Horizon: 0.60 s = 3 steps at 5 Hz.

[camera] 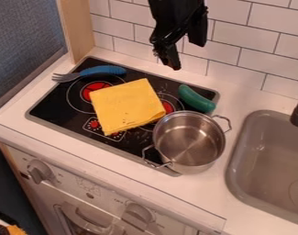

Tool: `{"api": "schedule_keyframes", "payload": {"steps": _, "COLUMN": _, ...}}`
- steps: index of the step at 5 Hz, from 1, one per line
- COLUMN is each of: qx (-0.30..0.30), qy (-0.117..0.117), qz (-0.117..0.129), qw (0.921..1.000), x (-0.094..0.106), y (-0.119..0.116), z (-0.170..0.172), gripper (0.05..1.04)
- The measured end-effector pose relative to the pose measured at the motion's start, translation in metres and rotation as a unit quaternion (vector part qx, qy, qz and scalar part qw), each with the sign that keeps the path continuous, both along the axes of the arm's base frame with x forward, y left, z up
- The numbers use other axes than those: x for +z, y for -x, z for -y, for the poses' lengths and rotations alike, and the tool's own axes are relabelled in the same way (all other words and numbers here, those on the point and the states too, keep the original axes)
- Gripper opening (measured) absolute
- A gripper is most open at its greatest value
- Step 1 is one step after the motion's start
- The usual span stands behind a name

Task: Move the yellow cloth to the bottom part of the burner

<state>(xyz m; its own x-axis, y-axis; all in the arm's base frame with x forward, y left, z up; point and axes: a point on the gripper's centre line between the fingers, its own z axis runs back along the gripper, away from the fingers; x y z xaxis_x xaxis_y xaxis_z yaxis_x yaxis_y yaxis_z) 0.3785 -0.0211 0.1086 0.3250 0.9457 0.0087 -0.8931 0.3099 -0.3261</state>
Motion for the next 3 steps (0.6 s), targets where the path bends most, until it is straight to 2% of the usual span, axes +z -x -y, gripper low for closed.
{"api": "schedule_keyframes", "payload": {"steps": 1, "qx": 0.004, "qy": 0.001, "qz": -0.015, "qw": 0.9999, "x": -0.011, "y": 0.002, "z": 0.0, "gripper": 1.001}}
{"api": "schedule_keyframes", "payload": {"steps": 2, "qx": 0.034, "qy": 0.01, "qz": -0.024, "qw": 0.9991, "x": -0.021, "y": 0.012, "z": -0.007, "gripper": 1.001}}
{"api": "schedule_keyframes", "payload": {"steps": 3, "qx": 0.046, "qy": 0.009, "qz": -0.024, "qw": 0.9986, "x": -0.015, "y": 0.025, "z": -0.026, "gripper": 1.001}}
